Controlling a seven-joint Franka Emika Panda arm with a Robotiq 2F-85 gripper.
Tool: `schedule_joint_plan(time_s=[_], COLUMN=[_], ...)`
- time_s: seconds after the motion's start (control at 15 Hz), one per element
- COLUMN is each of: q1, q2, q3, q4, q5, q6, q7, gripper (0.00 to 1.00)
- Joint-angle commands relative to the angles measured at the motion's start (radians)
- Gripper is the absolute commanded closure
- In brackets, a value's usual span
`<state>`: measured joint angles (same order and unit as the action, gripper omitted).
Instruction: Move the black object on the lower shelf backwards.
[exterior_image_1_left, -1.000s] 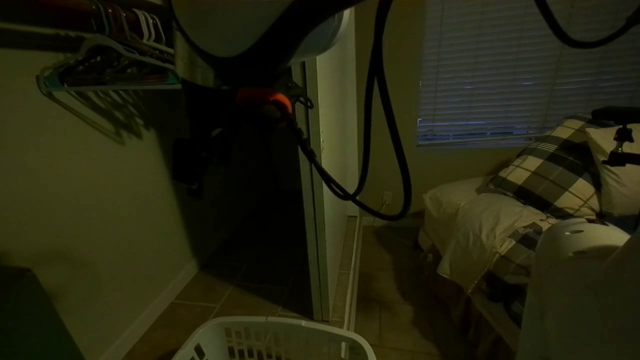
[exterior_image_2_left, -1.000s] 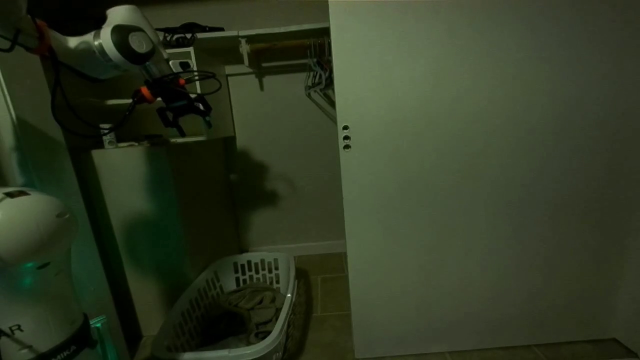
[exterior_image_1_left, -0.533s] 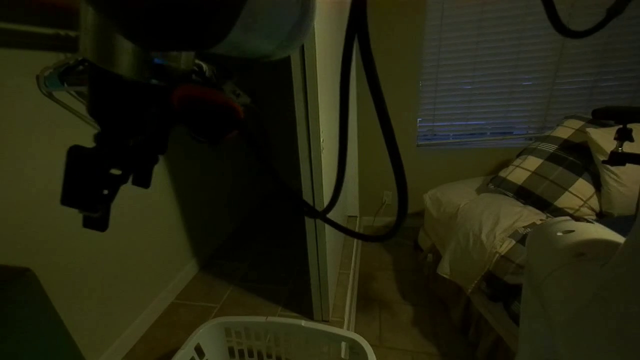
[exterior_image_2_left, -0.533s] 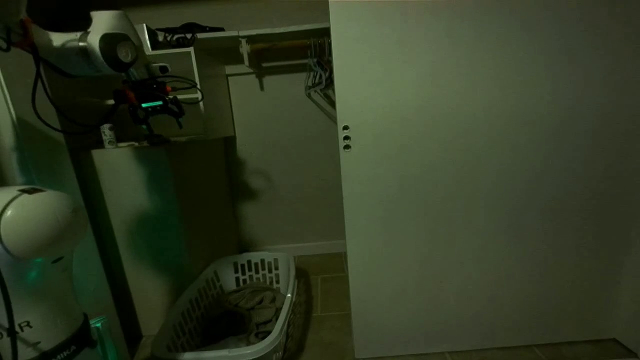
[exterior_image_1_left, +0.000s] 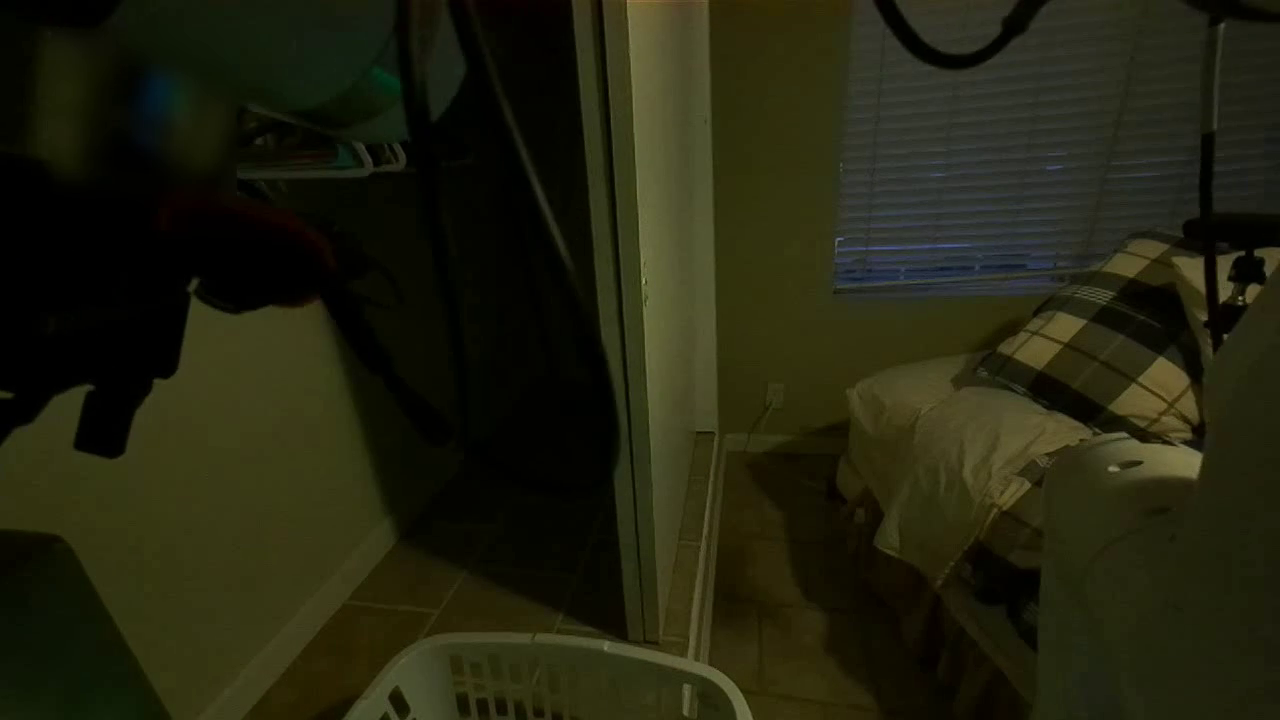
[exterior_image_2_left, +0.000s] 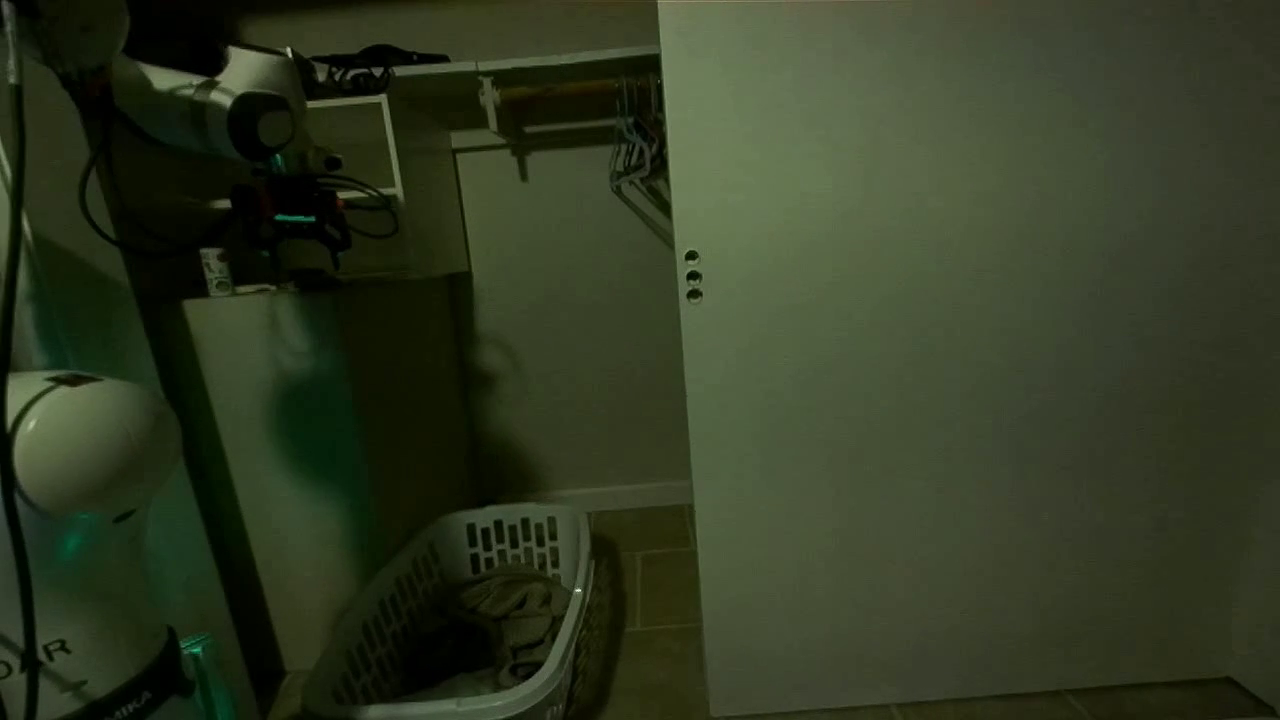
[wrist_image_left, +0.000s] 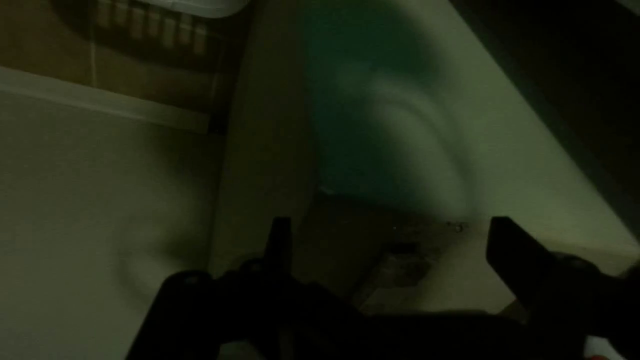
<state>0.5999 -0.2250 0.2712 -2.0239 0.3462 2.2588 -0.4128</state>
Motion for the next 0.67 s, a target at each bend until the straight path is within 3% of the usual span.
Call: schedule_joint_plan(time_s=[0.0, 0.33, 0.6], q1=[-0.01, -0.024, -0.022], q2=[0.105, 0.141, 0.14], q3=[0.034, 0.083, 0.115], q4=[0.114, 0.165, 0.128], q5=[0.077, 0.111, 0.101], q6=[-0.059, -0.062, 0.141], q7=[-0.016, -0.023, -0.028], gripper=[0.0, 0.0, 0.0])
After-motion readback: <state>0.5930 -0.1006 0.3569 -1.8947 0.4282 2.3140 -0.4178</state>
